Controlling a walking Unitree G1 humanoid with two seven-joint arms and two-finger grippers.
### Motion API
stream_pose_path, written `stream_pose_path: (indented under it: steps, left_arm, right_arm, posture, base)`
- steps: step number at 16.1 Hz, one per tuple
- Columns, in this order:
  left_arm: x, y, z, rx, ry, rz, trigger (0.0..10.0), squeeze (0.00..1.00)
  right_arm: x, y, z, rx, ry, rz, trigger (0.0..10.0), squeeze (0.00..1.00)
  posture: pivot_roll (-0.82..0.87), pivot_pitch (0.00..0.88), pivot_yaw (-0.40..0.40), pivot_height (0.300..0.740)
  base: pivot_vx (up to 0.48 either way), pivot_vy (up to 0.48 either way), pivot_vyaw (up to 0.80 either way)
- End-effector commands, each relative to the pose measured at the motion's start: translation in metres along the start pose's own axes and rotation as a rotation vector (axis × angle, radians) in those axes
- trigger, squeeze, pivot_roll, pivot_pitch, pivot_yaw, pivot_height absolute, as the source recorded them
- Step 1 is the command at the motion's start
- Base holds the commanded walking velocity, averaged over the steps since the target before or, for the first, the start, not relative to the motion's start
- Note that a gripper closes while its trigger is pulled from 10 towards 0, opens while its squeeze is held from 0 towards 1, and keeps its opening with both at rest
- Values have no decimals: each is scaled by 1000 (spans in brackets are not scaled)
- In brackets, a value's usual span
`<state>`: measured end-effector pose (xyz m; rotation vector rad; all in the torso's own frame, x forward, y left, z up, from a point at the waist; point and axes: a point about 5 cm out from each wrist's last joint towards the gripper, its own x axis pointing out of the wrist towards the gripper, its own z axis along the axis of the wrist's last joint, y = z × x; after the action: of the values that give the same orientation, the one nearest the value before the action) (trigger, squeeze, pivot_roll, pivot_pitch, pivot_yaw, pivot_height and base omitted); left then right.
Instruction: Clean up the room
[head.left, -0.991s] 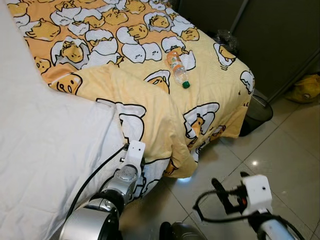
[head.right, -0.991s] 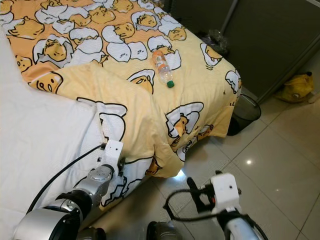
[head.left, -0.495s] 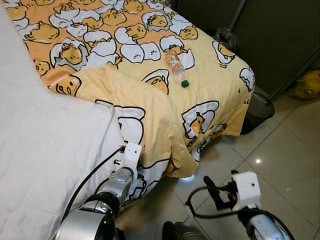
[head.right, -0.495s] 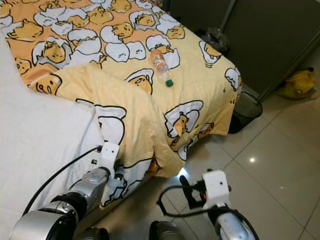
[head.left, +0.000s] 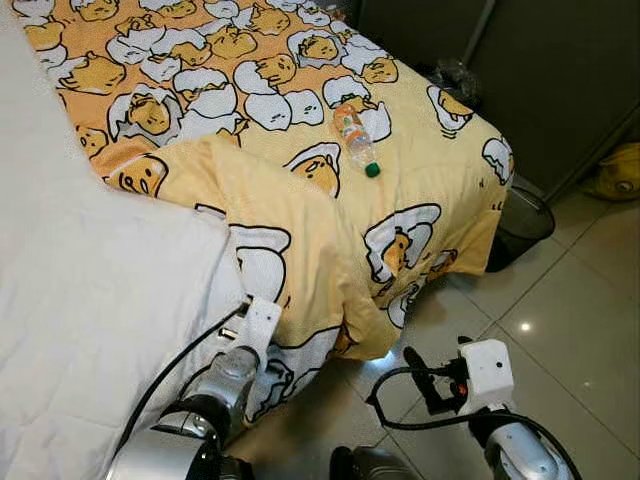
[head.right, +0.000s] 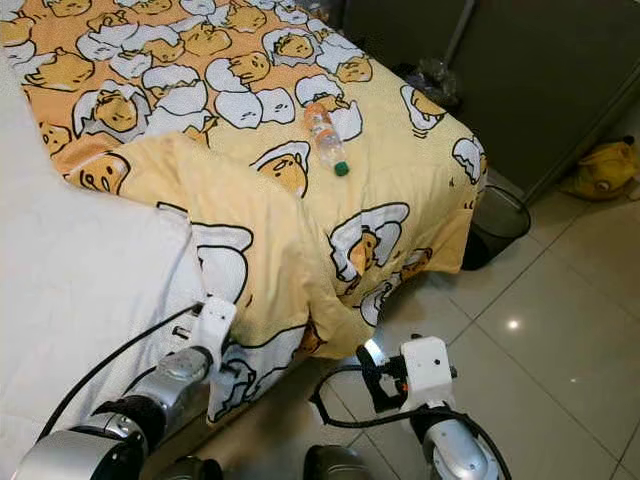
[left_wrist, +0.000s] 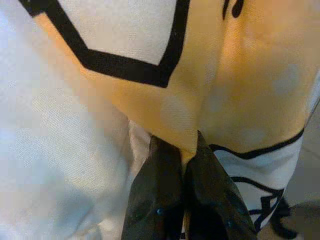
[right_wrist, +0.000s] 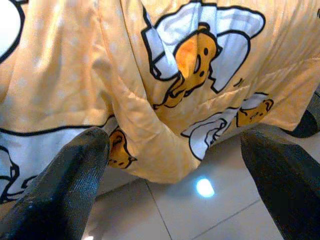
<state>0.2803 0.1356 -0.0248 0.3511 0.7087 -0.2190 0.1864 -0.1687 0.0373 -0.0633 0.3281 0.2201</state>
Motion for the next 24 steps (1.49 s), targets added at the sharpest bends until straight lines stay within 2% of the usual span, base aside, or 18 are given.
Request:
stream_pose_path:
  steps: [1,5,6,10,16,17,19,20,24]
  left_arm:
    - [-2,-3,-16,47,59,-8,10000,0]
    - [-5,-3,-23,125,19,-63,10000,0]
    - [-7,-2,-32,136,19,-93,10000,0]
    - [-8,0,-33,12,8,-79,10000,0]
    - [-7,-16,-28,-3,-10,-111,10000,0]
    - [-8,-27,-29,12,-19,-166,10000,0]
    - [-11,-55,-28,78,-29,-303,10000,0]
    - [-13,-65,-29,108,-25,-355,10000,0]
    - [-23,-109,-29,215,-24,-588,10000,0]
  right_arm:
    - [0,-2,-3,-5,10,-16,10000,0]
    - [5,-2,-4,3,3,-25,10000,0]
    - [8,0,-5,7,2,-25,10000,0]
    - [12,1,-6,11,1,-18,10000,0]
    - [16,-1,-4,-5,-5,-4,10000,0]
    - [14,-2,-3,-10,-9,3,10000,0]
    - [2,6,1,46,-1,187,10000,0]
    - [-3,6,2,36,4,232,10000,0]
    - [-4,-6,2,14,23,223,10000,0]
  posture:
    - [-134,84,-48,736]
    - [-113,78,-32,736]
    - [-103,77,-29,736]
    - [-91,77,-35,736]
    - [-91,72,-40,736]
    - [-94,71,-40,736]
    - [-94,71,-40,736]
    - [-94,71,-40,736]
    - [-94,71,-40,736]
  base:
    - [0,0,0]
    - [0,0,0]
    - [0,0,0]
    - [0,0,0]
    - [-340,0,0]
    - [-326,0,0]
    - [0,0,0]
    - [0,0,0]
    - [0,0,0]
